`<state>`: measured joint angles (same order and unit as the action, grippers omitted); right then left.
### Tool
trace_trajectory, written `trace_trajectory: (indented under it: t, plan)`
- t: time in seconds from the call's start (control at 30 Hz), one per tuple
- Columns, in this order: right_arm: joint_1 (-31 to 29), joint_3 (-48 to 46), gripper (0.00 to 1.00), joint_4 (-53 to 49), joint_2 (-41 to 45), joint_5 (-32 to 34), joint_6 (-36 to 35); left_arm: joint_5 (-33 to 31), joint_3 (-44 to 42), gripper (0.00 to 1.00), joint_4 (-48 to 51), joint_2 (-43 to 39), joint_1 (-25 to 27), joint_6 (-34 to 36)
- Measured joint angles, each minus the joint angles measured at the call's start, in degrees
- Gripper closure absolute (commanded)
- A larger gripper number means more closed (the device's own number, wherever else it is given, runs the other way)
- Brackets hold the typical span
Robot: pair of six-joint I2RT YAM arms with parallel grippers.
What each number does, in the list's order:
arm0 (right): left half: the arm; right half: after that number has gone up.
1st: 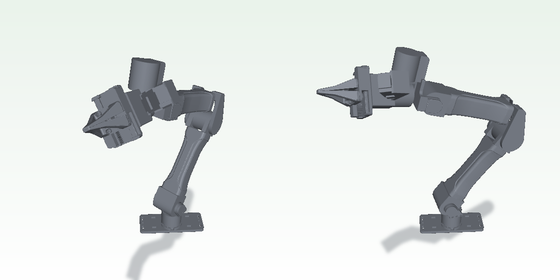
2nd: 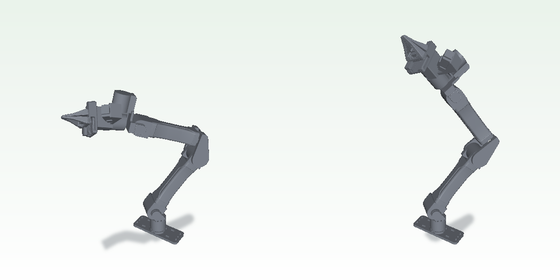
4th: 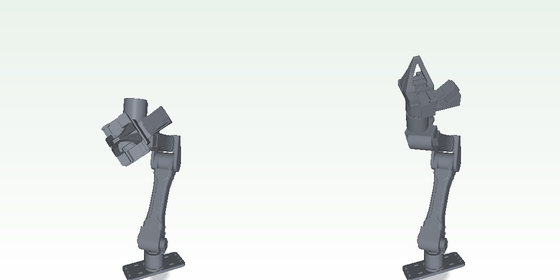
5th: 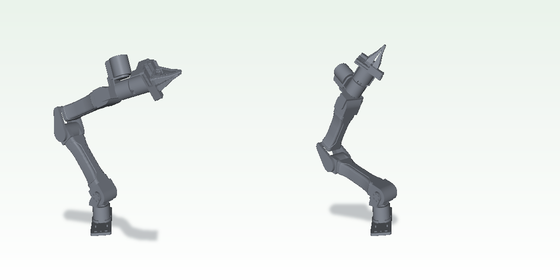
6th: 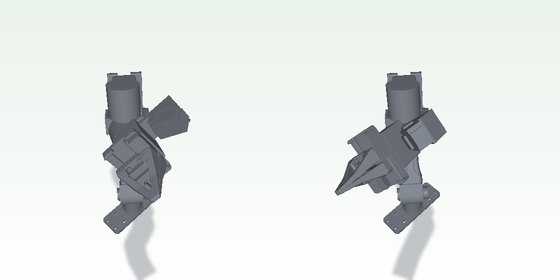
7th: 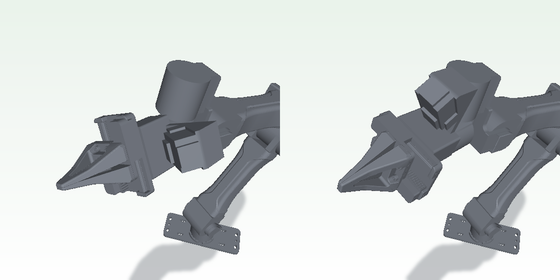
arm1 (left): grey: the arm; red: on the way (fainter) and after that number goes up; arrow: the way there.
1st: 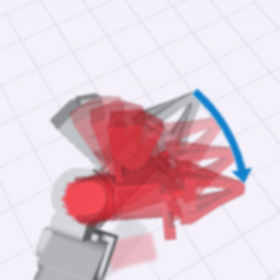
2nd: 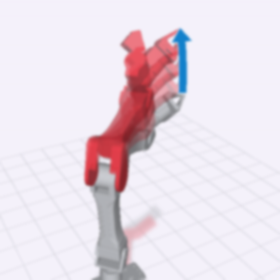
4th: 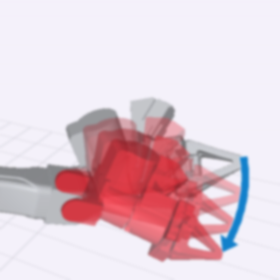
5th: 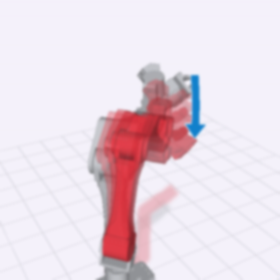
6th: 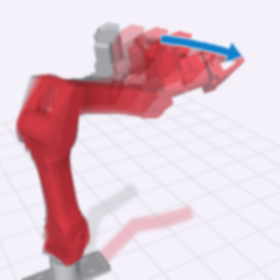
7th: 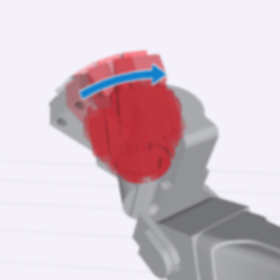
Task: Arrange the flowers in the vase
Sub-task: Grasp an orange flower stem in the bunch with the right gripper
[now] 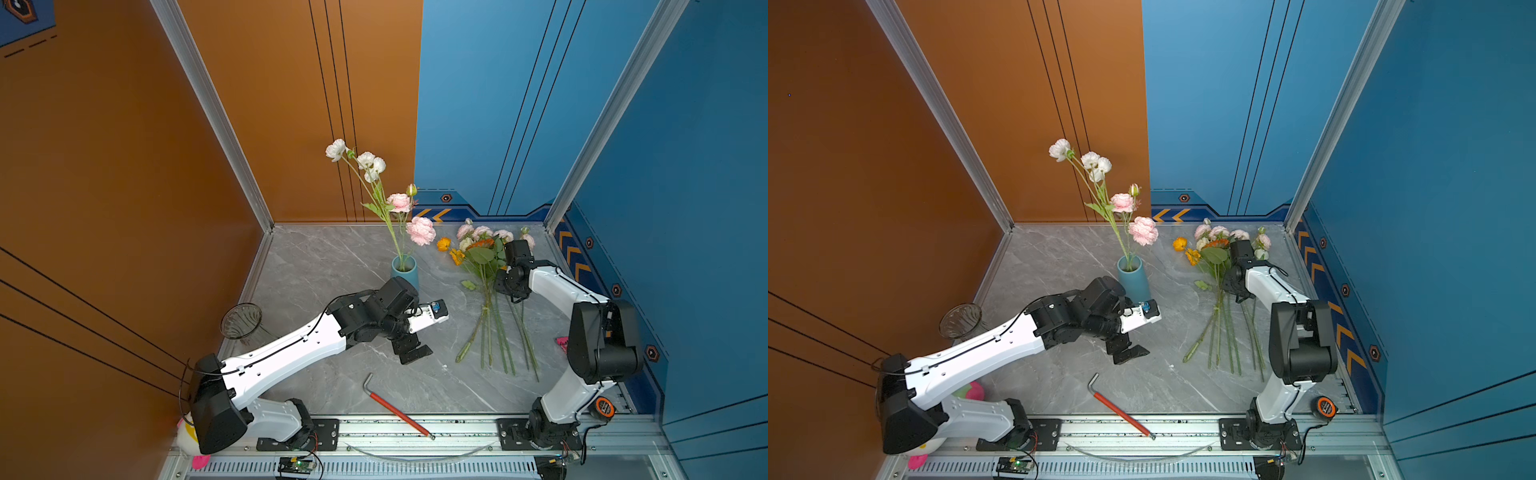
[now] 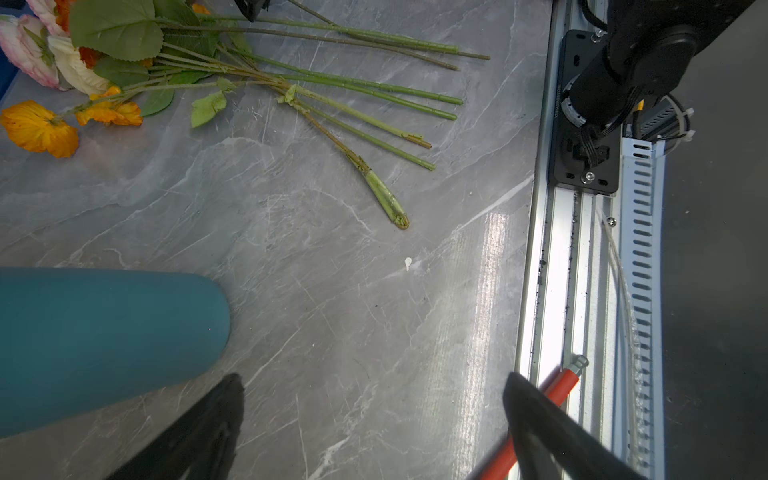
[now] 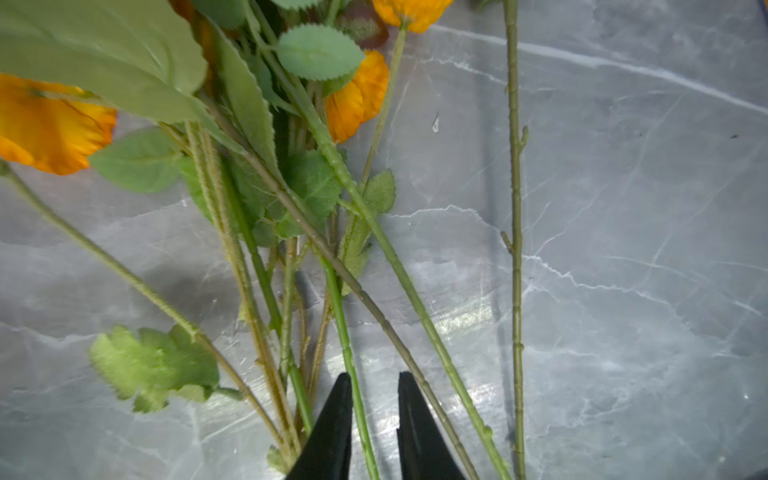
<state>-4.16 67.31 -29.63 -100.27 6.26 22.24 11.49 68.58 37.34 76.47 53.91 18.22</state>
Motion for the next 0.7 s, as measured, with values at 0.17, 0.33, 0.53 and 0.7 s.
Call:
trace_trajectory:
  t: [0.17, 0.33, 0.53, 0.7]
  plan:
    - [0.0, 0.2, 0.75, -1.0, -2.3, 0.5, -1.1, 0.0, 0.2, 0.02, 0.1, 0.0, 0.0, 0.0]
    - [0.0, 1.6, 0.75, -1.3, -4.1, 1.9, -1.5, 0.0, 0.2, 0.02, 0.2, 0.0, 0.0, 0.0]
    - [0.0, 2.1, 0.75, -1.3, -6.1, 2.8, -1.9, 0.0, 0.2, 0.02, 0.2, 0.0, 0.0, 0.0]
    - [0.0, 2.1, 0.76, -1.3, -7.6, 3.0, -2.4, 0.0, 0.2, 0.02, 0.2, 0.1, 0.0, 0.0]
